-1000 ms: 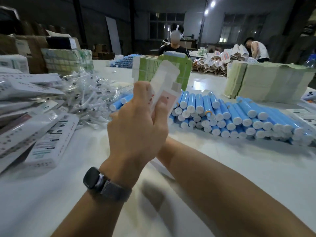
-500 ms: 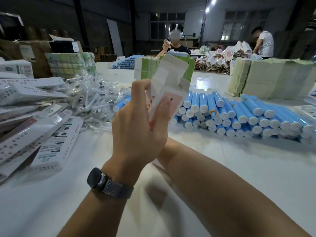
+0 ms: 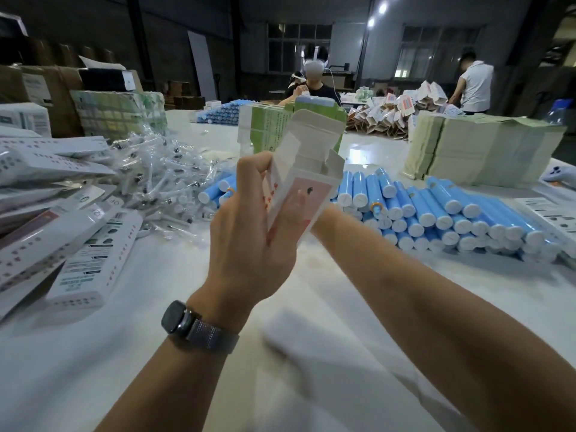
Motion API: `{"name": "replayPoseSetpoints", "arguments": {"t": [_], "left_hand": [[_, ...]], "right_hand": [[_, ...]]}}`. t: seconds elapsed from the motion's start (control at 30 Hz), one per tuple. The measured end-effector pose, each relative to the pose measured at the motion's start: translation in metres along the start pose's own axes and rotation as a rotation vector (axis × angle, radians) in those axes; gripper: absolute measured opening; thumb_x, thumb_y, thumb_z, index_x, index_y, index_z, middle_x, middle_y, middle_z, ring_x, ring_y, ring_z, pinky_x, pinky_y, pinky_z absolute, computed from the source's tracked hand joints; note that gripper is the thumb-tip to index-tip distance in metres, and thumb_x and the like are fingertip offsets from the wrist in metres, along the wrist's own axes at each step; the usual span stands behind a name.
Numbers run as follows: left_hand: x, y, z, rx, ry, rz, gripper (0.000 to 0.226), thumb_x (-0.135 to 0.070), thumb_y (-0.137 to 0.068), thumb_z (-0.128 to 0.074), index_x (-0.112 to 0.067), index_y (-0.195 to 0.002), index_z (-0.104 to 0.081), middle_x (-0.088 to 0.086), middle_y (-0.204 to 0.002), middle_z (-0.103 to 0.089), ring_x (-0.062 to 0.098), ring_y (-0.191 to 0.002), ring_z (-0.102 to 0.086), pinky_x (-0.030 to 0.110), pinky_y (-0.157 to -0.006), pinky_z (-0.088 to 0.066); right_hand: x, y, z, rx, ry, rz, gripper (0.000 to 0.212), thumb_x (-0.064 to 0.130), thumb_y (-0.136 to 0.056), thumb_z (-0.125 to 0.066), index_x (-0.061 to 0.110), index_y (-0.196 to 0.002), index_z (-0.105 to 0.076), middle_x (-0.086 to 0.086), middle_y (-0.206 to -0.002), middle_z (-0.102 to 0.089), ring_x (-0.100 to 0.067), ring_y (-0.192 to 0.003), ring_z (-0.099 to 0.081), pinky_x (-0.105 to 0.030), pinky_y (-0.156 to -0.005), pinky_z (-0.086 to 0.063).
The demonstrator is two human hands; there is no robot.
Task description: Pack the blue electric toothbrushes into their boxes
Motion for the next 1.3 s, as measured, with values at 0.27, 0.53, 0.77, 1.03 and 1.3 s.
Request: {"name": "replayPoseSetpoints", "arguments": {"t": [0.27, 0.53, 0.77, 1.03, 1.3], "left_hand": [[0.000, 0.010, -0.018, 0.064, 0.152, 0.069, 0.029, -0.046, -0.098, -0.043, -0.022, -0.113, -0.039, -0.009, -0.081, -0.059, 0.018, -0.064, -0.059, 0.034, -0.053, -0.045], [-0.010, 0.023, -0.036, 0.120, 0.266, 0.129, 0.027, -0.043, -0.095, -0.045, -0.020, -0.109, -0.042, -0.012, -0.071, -0.054, 0.008, -0.058, -0.051, 0.025, -0.054, -0.037], [-0.021, 0.030, -0.045, 0.172, 0.244, 0.136, 0.028, -0.047, -0.094, -0.046, -0.024, -0.109, -0.042, -0.013, -0.073, -0.059, 0.009, -0.060, -0.055, 0.025, -0.054, -0.039], [-0.033, 0.036, -0.049, 0.169, 0.250, 0.143, 0.034, -0.048, -0.094, -0.044, -0.019, -0.112, -0.042, -0.002, -0.077, -0.059, 0.020, -0.060, -0.057, 0.044, -0.053, -0.045], [-0.037, 0.038, -0.052, 0.186, 0.397, 0.162, 0.040, -0.038, -0.098, -0.042, -0.031, -0.135, -0.031, 0.004, -0.103, -0.070, 0.025, -0.086, -0.071, 0.054, -0.069, -0.056]], "right_hand": [[0.078, 0.066, 0.090, -0.137, -0.085, 0.181, 0.041, 0.002, -0.086, -0.060, 0.026, -0.119, -0.061, -0.008, -0.075, -0.066, -0.014, -0.059, -0.054, -0.027, -0.048, -0.039], [0.120, 0.124, 0.135, -0.274, -0.216, 0.274, 0.015, 0.002, -0.087, -0.063, 0.016, -0.091, -0.064, -0.006, -0.080, -0.067, -0.019, -0.064, -0.065, -0.024, -0.052, -0.049], [0.143, 0.144, 0.106, -0.360, 0.212, 0.517, 0.031, 0.007, -0.080, -0.079, 0.018, -0.090, -0.052, -0.012, -0.074, -0.070, -0.021, -0.063, -0.067, -0.023, -0.051, -0.049], [0.125, 0.144, 0.078, -0.360, 0.658, 0.500, 0.020, 0.032, -0.079, -0.081, 0.029, -0.081, -0.060, 0.014, -0.076, -0.061, -0.004, -0.075, -0.058, -0.014, -0.067, -0.038], [0.124, 0.146, 0.063, -0.304, 0.937, 0.629, 0.026, 0.032, -0.092, -0.065, 0.011, -0.082, -0.078, -0.001, -0.092, -0.059, -0.024, -0.092, -0.049, -0.024, -0.078, -0.038]]}}
Point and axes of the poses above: each hand's wrist, its own y-axis away from the middle knuckle, its own z-axis out of the back of the hand, x = y × z, the point moved 9 cm from there along -y, towards the middle knuckle
